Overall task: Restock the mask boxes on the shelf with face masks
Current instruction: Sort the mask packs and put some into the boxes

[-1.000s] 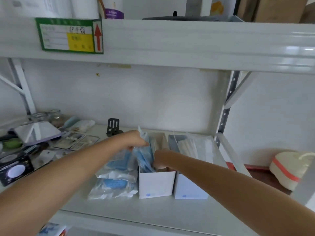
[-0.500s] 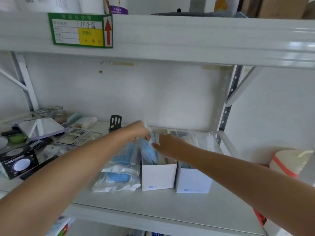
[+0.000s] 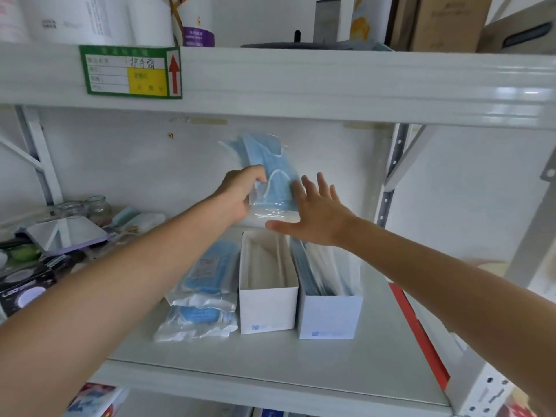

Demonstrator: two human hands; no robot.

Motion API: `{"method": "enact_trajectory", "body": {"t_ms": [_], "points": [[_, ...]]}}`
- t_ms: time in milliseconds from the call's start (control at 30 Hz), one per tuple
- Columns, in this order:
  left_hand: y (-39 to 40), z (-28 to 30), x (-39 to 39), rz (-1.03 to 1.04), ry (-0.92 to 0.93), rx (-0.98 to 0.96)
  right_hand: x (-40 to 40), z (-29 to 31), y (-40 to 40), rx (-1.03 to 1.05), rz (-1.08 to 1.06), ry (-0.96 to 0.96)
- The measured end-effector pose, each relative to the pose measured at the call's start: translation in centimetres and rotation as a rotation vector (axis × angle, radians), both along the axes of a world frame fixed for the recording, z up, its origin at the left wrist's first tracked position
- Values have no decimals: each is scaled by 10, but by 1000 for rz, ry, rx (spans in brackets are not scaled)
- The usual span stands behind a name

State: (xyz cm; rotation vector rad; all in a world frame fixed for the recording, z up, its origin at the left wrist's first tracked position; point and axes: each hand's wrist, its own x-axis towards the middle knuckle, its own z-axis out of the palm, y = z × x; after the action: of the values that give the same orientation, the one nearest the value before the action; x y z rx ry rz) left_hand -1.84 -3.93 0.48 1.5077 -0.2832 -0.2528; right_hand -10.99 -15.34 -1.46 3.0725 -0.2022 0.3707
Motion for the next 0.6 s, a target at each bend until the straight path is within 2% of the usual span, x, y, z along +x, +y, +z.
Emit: {"method": "enact_trajectory", "body": {"t_ms": [67, 200, 333, 400, 433, 500, 533, 600], "points": [[-12, 4, -12, -56, 1, -53, -9, -1, -7, -126, 19, -36], [-43, 8, -43, -287, -85, -82, -25, 0, -25, 99, 64, -395], [-60, 4, -50, -420, -253, -48, -48, 7, -44, 325, 4, -485], [-63, -8, -48, -494, -316, 148, -58, 17, -54, 547, -101, -498], [-66, -19, -45, -486, -398, 341, -63, 24, -60, 657, -174, -489], [-77, -43, -33, -361, -670, 724, -70, 35, -71, 732, -292, -390], [-81, -53, -29, -310, -805, 800, -71, 40, -74, 731, -332, -313], [-88, -66, -30, -366, -960, 798, -74, 47, -79, 718, -372, -209]]}}
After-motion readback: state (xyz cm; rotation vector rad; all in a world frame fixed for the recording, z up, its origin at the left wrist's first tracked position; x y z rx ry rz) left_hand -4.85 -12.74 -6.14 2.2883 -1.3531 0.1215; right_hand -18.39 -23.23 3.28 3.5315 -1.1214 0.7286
